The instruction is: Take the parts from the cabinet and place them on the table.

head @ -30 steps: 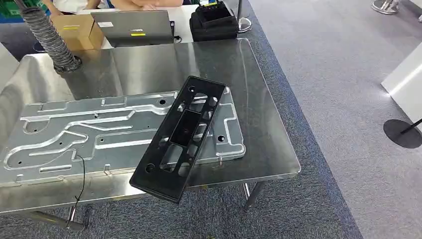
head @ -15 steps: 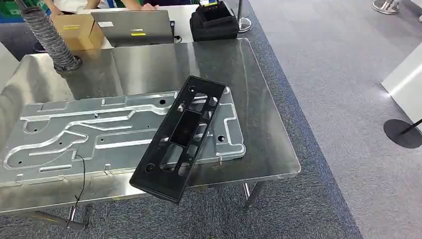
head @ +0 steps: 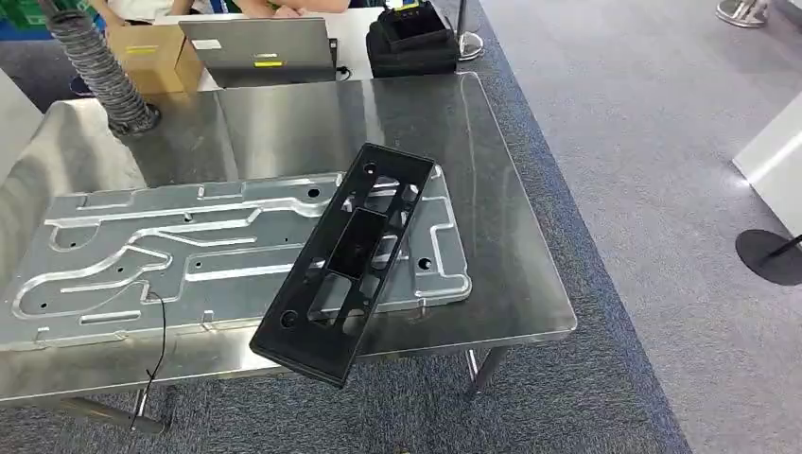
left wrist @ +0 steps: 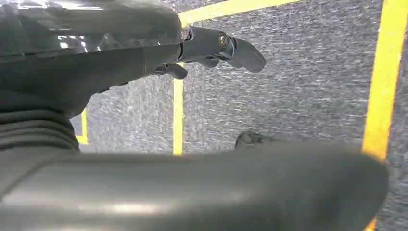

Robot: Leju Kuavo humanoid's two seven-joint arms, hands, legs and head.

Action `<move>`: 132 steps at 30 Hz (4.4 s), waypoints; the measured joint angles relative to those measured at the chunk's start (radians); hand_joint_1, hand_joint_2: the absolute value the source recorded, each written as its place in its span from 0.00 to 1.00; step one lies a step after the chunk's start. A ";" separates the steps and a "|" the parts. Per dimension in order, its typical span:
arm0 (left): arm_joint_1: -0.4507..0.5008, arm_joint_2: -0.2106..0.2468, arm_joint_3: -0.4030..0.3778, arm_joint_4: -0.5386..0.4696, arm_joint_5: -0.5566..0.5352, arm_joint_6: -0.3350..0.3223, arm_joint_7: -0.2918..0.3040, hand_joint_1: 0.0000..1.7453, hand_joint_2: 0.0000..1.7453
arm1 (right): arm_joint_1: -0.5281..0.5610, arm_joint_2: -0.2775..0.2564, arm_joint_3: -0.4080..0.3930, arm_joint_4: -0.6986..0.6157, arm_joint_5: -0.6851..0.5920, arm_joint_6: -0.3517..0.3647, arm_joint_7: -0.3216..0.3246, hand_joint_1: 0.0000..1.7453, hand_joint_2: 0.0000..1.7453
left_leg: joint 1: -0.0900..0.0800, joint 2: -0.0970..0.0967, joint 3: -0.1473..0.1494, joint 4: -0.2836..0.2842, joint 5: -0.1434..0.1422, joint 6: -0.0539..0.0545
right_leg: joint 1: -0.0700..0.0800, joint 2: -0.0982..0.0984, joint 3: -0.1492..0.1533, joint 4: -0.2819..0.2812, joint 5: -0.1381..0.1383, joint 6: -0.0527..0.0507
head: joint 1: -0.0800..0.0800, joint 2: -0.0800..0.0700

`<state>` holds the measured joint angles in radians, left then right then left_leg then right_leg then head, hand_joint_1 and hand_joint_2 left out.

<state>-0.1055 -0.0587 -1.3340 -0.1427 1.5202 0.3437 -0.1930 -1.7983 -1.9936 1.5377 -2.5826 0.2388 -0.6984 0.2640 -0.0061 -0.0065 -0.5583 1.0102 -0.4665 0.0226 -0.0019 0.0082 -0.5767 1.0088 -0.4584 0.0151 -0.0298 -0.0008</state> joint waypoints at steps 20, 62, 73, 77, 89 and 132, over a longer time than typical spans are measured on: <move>-0.005 0.000 -0.016 0.000 -0.015 -0.015 -0.051 0.00 0.00 | 0.002 -0.063 0.000 -0.014 -0.201 -0.002 -0.085 0.00 1.00 | -0.002 0.002 0.002 0.000 -0.001 0.001 | -0.001 0.003 0.001 0.000 0.000 0.001 | 0.000 0.000; -0.011 -0.002 -0.036 0.002 -0.011 -0.009 -0.059 0.00 0.00 | 0.077 -0.074 0.001 -0.016 -0.281 -0.002 -0.160 0.00 1.00 | 0.025 0.010 -0.133 0.329 -0.164 -0.039 | -0.020 0.001 0.023 0.005 -0.025 -0.008 | -0.002 0.000; -0.013 0.003 -0.041 0.003 -0.006 -0.020 -0.065 0.00 0.00 | 0.078 -0.077 0.000 -0.016 -0.284 -0.002 -0.155 0.00 1.00 | -0.009 0.010 0.023 -0.009 -0.013 0.012 | -0.002 -0.001 0.032 -0.014 -0.011 0.010 | -0.002 0.000; -0.012 -0.003 -0.041 0.004 -0.003 -0.023 -0.068 0.00 0.00 | 0.076 -0.077 0.000 -0.017 -0.286 -0.002 -0.135 0.00 1.00 | -0.010 0.010 0.024 -0.006 -0.012 0.017 | -0.003 0.001 0.036 -0.015 -0.018 0.001 | -0.001 0.000; -0.017 -0.005 -0.053 0.004 -0.014 -0.033 -0.068 0.00 0.00 | 0.075 -0.077 0.000 -0.017 -0.283 -0.002 -0.119 0.00 1.00 | -0.003 0.016 0.043 -0.050 0.011 0.044 | -0.009 0.001 0.011 0.043 -0.064 0.029 | -0.001 0.000; -0.015 0.001 -0.062 0.004 0.015 -0.074 -0.100 0.00 0.00 | 0.082 -0.078 0.001 -0.019 -0.191 -0.002 -0.036 0.00 0.00 | -0.011 0.023 0.055 -0.022 -0.032 0.023 | -0.013 -0.008 0.048 -0.025 -0.016 0.023 | -0.002 0.000</move>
<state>-0.1202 -0.0580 -1.3958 -0.1385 1.5354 0.2697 -0.2926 -1.7167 -2.0714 1.5385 -2.6013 0.0473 -0.7004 0.2281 -0.0174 0.0162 -0.5036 0.9883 -0.4984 0.0458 -0.0149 0.0006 -0.5289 0.9836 -0.4745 0.0378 -0.0320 -0.0008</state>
